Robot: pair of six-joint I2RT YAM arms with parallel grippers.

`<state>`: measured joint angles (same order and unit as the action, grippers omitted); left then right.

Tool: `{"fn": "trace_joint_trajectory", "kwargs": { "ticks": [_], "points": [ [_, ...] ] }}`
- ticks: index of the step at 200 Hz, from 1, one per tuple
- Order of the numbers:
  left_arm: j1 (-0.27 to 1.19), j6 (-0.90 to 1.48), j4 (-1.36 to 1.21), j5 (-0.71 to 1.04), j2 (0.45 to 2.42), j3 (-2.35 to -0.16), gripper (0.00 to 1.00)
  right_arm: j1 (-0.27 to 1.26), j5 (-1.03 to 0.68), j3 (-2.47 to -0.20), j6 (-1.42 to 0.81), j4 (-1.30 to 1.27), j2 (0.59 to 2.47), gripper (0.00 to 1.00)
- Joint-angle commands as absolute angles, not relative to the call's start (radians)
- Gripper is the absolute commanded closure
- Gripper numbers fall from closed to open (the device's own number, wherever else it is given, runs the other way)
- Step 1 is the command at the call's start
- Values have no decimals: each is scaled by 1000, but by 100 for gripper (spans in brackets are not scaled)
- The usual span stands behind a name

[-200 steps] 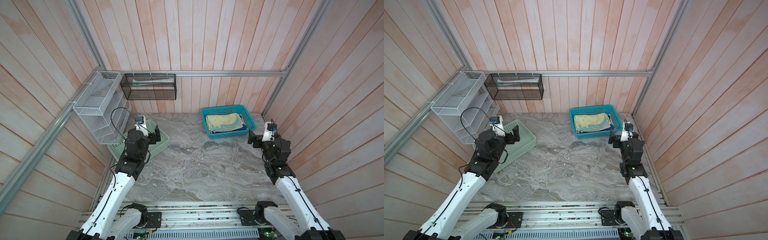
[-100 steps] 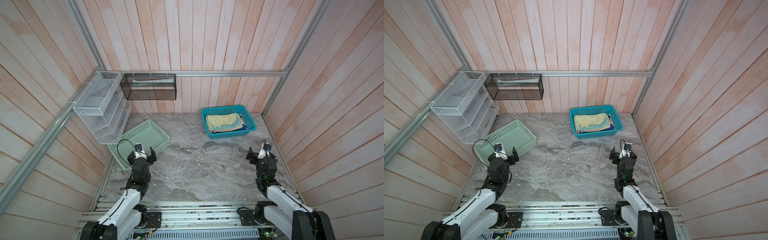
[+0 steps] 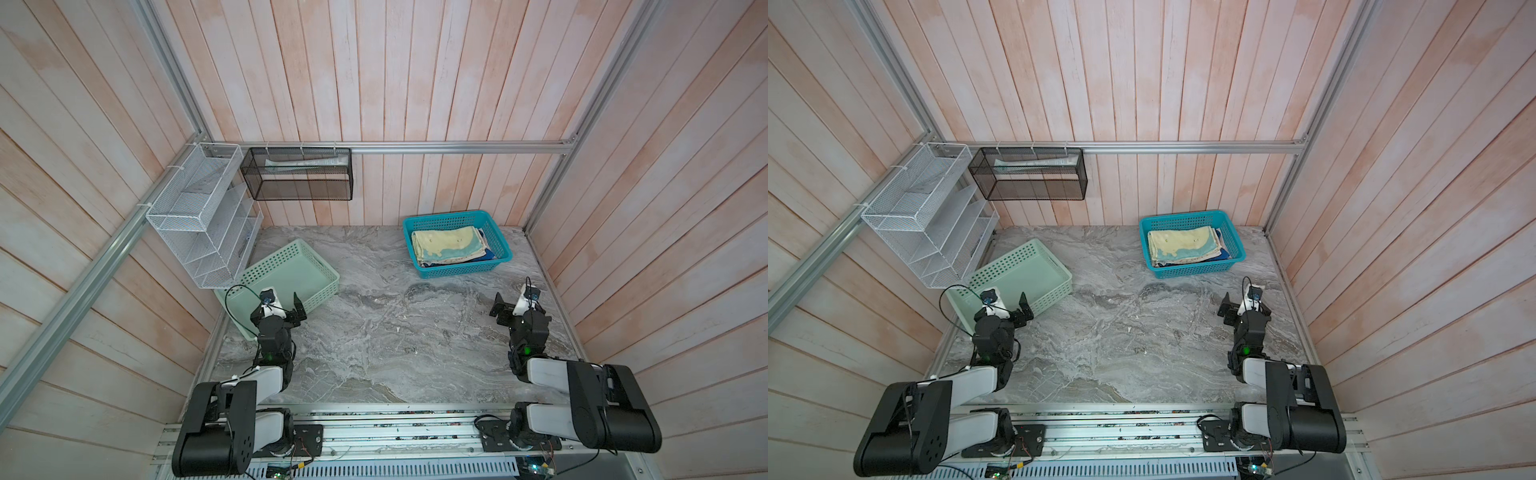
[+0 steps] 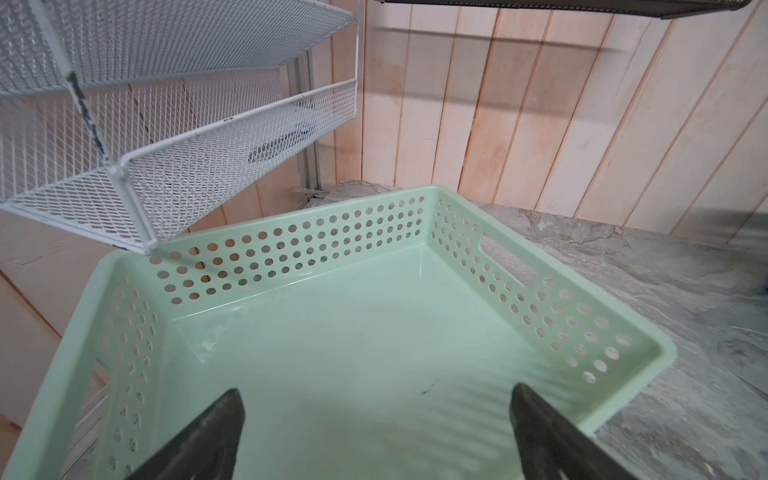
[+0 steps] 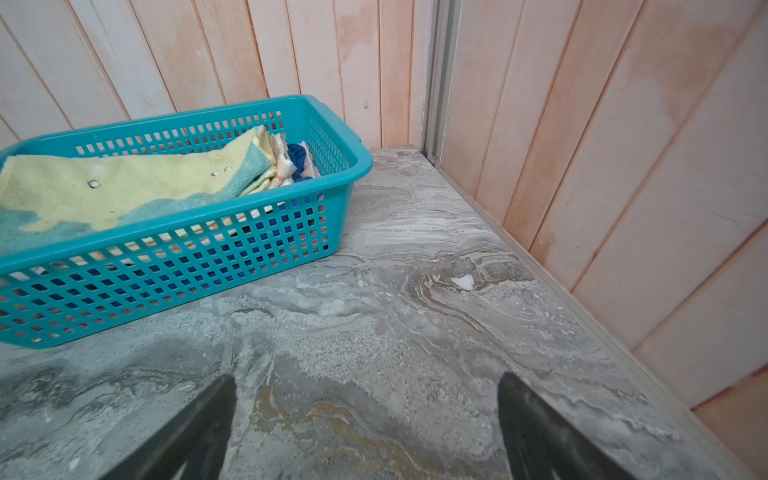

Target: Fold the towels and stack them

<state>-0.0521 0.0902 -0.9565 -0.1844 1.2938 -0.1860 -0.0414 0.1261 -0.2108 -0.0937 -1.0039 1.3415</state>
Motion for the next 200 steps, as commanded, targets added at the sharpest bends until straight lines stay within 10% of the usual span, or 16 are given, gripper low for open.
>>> {"fn": "trace_joint_trajectory", "kwargs": {
  "ticks": [1, 200],
  "points": [
    [-83, 131, -1124, -46, 1375, -195, 0, -47, 69, -229, -60, -1095, 1375, 2],
    [-28, 36, -1094, -11, 1541, -294, 0, -52, 92, -224, -67, -1228, 1509, 2]
  ]
}}
